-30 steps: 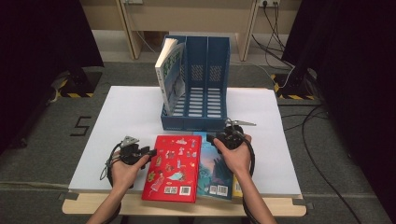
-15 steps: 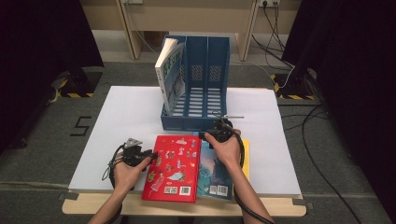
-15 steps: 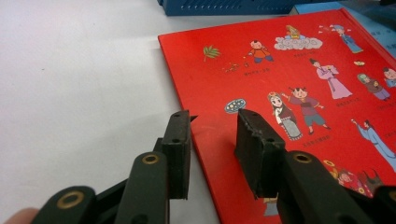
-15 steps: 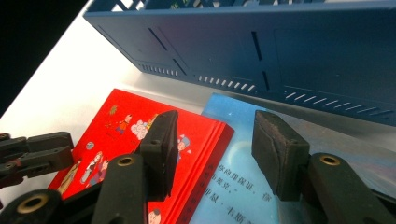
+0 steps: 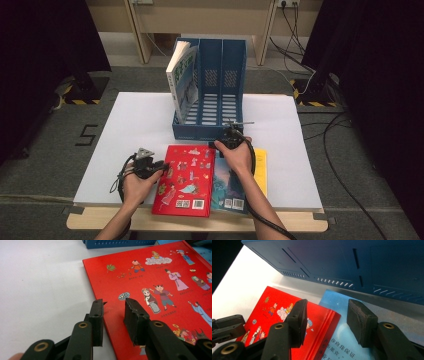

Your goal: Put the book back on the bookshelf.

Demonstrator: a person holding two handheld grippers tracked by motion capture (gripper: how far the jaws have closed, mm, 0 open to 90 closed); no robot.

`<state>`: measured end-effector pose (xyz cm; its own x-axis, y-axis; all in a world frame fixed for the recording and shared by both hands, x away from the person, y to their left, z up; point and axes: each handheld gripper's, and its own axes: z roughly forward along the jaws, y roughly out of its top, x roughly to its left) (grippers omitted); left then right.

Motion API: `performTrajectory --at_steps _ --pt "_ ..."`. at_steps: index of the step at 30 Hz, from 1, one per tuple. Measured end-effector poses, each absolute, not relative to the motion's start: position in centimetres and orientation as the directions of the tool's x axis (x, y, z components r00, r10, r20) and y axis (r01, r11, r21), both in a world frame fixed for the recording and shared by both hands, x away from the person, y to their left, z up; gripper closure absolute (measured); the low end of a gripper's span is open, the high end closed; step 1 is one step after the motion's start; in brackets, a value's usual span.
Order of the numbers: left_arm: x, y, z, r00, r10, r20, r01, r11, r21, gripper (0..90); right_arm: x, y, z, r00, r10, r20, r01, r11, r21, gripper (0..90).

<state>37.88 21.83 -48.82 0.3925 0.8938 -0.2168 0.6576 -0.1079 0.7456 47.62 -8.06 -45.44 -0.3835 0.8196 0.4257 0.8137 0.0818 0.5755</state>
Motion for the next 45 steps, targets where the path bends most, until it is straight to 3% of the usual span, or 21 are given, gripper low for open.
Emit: performTrajectory --at_steps 28,31,45 --pt "37.2 21.8 -48.9 0.404 0.896 -0.183 0.633 -0.129 0.763 69.3 48.3 -7.0 -45.4 -0.417 0.822 0.388 0.817 0.152 0.556 51.3" --pt "37.0 22.4 -48.8 0.398 0.891 -0.218 0.660 -0.114 0.742 63.8 48.2 -7.0 -45.4 -0.421 0.821 0.385 0.814 0.156 0.560 51.1" --pt "35.4 22.5 -48.5 0.411 0.874 -0.257 0.696 -0.119 0.708 54.4 48.1 -6.9 -45.5 -0.418 0.821 0.388 0.808 0.141 0.573 49.8"
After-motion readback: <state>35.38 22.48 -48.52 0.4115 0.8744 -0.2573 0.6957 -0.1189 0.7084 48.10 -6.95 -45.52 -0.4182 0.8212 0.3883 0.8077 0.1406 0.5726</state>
